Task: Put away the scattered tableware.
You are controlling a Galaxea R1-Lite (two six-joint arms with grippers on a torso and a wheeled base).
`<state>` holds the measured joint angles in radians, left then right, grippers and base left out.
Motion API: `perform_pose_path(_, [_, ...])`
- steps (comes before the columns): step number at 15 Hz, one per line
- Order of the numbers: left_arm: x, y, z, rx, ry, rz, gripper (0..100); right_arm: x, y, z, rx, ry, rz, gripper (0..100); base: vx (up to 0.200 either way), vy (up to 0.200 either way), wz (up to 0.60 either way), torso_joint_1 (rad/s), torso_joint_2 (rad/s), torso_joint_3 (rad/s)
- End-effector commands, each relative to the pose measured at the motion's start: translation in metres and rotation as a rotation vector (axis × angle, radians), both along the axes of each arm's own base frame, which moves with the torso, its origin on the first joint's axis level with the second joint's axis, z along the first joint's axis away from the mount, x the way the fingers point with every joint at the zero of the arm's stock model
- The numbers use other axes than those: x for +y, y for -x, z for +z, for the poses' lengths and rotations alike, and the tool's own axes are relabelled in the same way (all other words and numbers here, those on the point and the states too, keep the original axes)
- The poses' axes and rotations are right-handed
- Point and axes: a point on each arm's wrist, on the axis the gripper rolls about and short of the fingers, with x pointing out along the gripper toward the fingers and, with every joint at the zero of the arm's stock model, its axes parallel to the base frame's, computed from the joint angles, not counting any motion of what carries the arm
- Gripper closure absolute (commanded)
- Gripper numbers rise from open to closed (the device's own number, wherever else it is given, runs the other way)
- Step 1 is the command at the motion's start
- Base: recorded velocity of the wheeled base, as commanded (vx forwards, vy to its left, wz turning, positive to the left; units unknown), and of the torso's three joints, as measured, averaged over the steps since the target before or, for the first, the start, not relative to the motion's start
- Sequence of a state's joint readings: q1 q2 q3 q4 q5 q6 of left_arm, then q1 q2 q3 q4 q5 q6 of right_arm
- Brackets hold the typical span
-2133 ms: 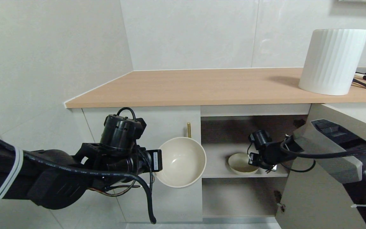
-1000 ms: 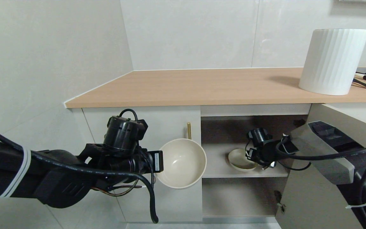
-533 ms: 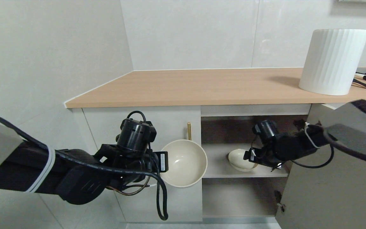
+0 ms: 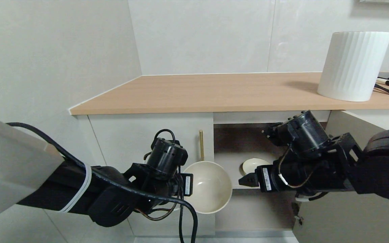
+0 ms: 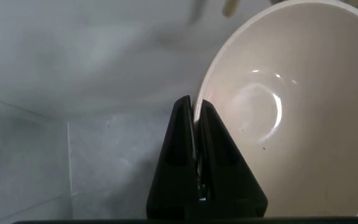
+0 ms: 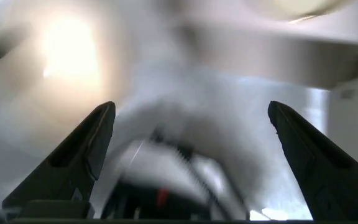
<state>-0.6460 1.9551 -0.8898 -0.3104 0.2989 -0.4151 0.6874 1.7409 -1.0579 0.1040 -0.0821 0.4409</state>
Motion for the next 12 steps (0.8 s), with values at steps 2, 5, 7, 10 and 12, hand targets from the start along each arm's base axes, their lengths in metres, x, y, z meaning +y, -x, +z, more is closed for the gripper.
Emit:
perform_pose_path(2, [-0.004,0.006,0.004,-0.003,0.002,-0.019,100,0.014,0.021,0.0,0.003,0.01,0.077,0,0.0,0.0,0.0,0.0,0.0,0.0])
perform_pose_path(5, [-0.009,0.01,0.005,-0.005,0.005,-0.037,100,0.029,0.007,-0.032,0.059,0.071,0.063,0,0.0,0.0,0.0,0.0,0.0,0.0])
perform_pose_path(7, [-0.008,0.012,0.01,-0.014,0.013,-0.04,100,0.038,-0.006,-0.049,0.045,0.09,0.03,0,0.0,0.0,0.0,0.0,0.0,0.0])
perform_pose_path(10, [-0.008,0.016,0.015,-0.024,0.021,-0.047,100,0.038,-0.016,-0.053,0.005,0.079,-0.017,0,0.0,0.0,0.0,0.0,0.0,0.0])
perform_pose_path(12, [-0.01,0.018,0.015,-0.017,0.015,-0.055,100,0.037,-0.017,-0.053,0.007,0.075,-0.026,0,0.0,0.0,0.0,0.0,0.0,0.0])
